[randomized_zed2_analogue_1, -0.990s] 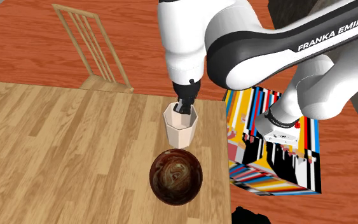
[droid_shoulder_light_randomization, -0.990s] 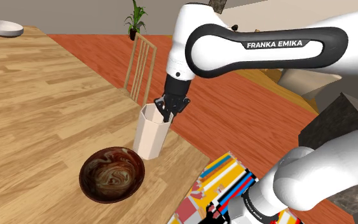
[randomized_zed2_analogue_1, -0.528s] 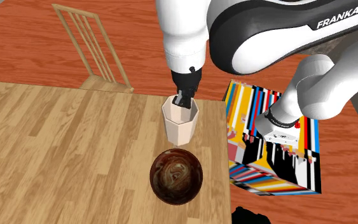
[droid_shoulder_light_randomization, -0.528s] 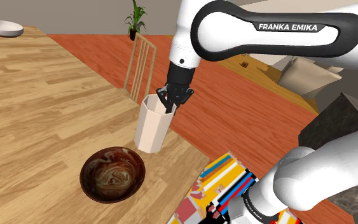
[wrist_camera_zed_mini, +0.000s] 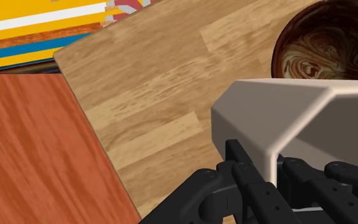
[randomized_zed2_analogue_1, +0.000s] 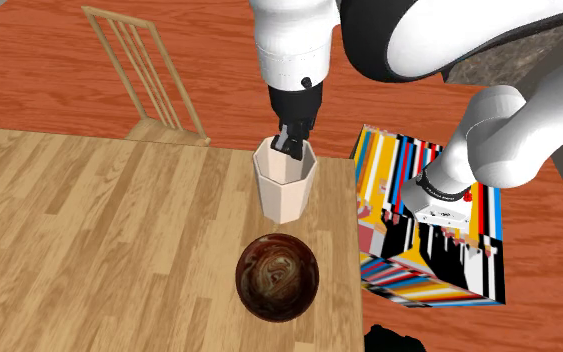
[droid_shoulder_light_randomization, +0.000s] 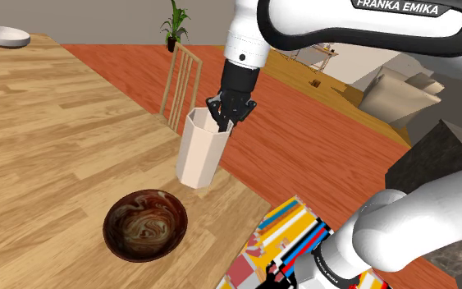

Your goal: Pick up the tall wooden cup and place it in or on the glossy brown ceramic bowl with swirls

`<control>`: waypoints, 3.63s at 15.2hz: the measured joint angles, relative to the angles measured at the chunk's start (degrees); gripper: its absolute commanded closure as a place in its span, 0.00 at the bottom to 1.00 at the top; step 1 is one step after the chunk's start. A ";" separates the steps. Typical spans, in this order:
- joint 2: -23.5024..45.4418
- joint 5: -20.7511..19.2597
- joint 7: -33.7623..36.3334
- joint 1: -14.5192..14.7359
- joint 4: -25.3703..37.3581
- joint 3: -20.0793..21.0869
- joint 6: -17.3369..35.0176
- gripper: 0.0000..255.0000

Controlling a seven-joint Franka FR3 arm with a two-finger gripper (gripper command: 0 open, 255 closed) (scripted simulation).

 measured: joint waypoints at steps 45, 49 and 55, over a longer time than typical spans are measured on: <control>11.29 -1.32 18.65 6.10 3.80 12.51 8.61 1.00; 11.31 -1.33 18.65 6.10 3.76 12.52 8.68 0.00; 11.28 -1.33 18.65 6.09 3.79 12.50 8.69 0.00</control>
